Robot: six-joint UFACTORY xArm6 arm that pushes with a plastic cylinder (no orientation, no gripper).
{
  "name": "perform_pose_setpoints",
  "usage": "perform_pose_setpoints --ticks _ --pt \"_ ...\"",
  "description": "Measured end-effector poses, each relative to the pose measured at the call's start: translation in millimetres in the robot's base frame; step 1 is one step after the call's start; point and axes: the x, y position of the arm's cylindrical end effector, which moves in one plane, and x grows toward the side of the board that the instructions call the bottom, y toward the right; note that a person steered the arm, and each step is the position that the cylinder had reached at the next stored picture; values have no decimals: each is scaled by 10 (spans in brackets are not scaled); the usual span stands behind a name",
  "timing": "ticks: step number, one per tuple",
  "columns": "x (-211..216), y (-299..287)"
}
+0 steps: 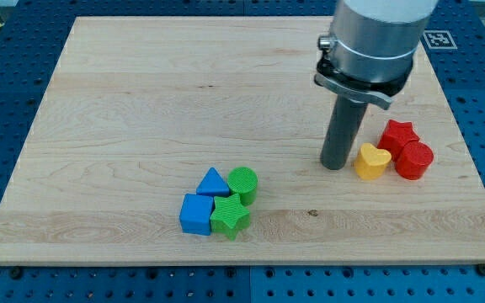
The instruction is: Move yellow hexagon to the top of the yellow heart
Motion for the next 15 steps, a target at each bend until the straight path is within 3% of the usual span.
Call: perform_pose_setpoints --ticks 1,2,3,4,5,6,8,9,10,11,12,14,15 --pt "-47 -32" --pt "-555 -546" --pt "-1376 -639" --pt "-1785 -81" --pt "-1780 779" --pt "-1505 1140" --pt "-951 402" --pt "-1034 423" --pt "-1485 836" --pt "-1672 741" --pt "-1576 490" --pt "-867 451" --pt "-1019 451"
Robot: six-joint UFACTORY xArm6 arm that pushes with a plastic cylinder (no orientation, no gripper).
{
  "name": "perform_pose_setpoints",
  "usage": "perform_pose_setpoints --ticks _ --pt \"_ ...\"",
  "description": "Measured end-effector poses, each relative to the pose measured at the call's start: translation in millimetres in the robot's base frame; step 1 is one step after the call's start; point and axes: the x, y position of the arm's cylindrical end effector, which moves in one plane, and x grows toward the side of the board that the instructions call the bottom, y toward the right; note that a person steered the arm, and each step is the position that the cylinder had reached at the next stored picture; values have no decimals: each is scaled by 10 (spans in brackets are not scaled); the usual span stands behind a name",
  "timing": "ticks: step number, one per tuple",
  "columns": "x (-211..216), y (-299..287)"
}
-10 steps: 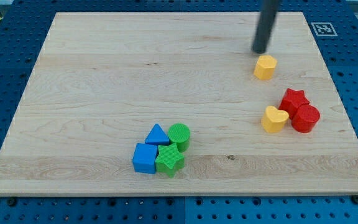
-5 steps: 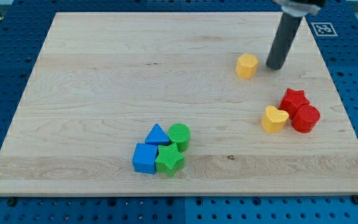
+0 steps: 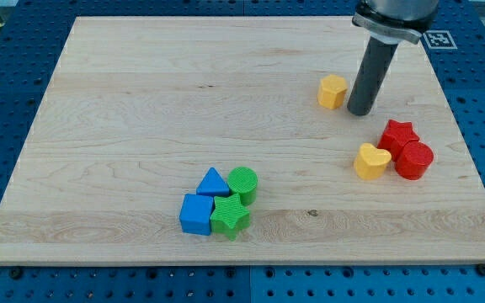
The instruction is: Move yellow hexagon to the top of the yellow heart
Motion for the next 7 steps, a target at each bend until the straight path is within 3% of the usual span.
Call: perform_pose_setpoints --ticks 2,5,7 --pt "-673 -161" --pt "-140 -231" --pt "-435 -640"
